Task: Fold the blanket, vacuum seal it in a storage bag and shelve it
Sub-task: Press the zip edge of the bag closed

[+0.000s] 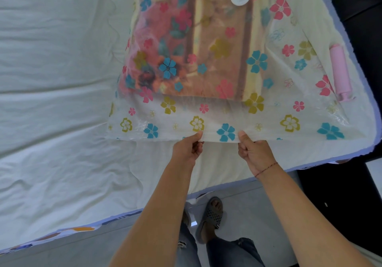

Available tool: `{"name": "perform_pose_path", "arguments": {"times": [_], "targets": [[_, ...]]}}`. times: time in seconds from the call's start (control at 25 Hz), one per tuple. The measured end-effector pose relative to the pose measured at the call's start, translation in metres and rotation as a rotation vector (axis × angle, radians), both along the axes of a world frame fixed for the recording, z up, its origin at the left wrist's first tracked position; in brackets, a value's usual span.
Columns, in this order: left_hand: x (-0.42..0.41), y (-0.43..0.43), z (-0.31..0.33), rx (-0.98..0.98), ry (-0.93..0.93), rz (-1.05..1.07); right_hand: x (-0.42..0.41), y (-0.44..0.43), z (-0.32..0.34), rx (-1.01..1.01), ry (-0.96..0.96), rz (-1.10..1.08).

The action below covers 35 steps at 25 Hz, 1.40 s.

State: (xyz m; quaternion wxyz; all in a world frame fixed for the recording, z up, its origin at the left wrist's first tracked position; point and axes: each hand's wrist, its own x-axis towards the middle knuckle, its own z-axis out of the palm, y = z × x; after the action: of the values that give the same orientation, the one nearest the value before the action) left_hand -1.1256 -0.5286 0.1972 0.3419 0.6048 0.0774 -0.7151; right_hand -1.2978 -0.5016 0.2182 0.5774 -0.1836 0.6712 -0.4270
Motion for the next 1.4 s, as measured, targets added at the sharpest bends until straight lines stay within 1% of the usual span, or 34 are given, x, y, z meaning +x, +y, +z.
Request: {"name": "perform_pose_path", "arguments": {"times": [0.2,0.32,0.44,0.52,0.6,0.64,0.76,0.84,0.92,1.04,1.16,1.24,1.4], "targets": [[0.022,-0.001,-0.011,-0.005,0.015,0.032,-0.002,0.0,-0.005,0.018,0.0,0.006],[0.025,0.0,-0.011,-0.004,0.118,0.058,-0.002,0.0,-0.004,0.034,-0.018,-0.074],[0.034,-0.006,-0.011,0.011,0.265,0.187,0.016,-0.001,-0.002,0.072,-0.102,-0.167],[0.038,-0.009,-0.013,0.029,0.284,0.259,0.041,-0.001,-0.006,0.105,-0.117,-0.109],[0.038,-0.007,-0.015,0.027,0.283,0.255,0.073,-0.003,-0.014,0.134,-0.076,-0.014],[0.037,-0.006,-0.015,0.013,0.281,0.213,0.088,-0.006,-0.017,0.135,-0.039,0.002],[0.037,-0.002,-0.013,-0.062,0.221,-0.026,0.109,-0.014,-0.023,0.111,0.07,-0.047],[0.035,-0.002,-0.015,-0.093,0.141,-0.12,0.108,-0.013,-0.026,0.094,0.089,-0.053],[0.033,-0.001,-0.018,-0.068,0.119,-0.096,0.103,-0.01,-0.026,0.072,0.084,-0.037],[0.041,-0.004,-0.022,0.017,0.143,-0.029,0.094,-0.011,-0.024,0.078,0.07,-0.061],[0.06,-0.008,-0.026,0.033,0.113,-0.035,0.085,-0.011,-0.025,0.097,0.024,-0.102],[0.07,-0.009,-0.029,0.041,0.098,-0.021,0.085,-0.01,-0.026,0.103,0.027,-0.104],[0.089,-0.012,-0.041,0.089,0.097,0.082,0.081,-0.01,-0.022,0.119,0.006,-0.069]]}}
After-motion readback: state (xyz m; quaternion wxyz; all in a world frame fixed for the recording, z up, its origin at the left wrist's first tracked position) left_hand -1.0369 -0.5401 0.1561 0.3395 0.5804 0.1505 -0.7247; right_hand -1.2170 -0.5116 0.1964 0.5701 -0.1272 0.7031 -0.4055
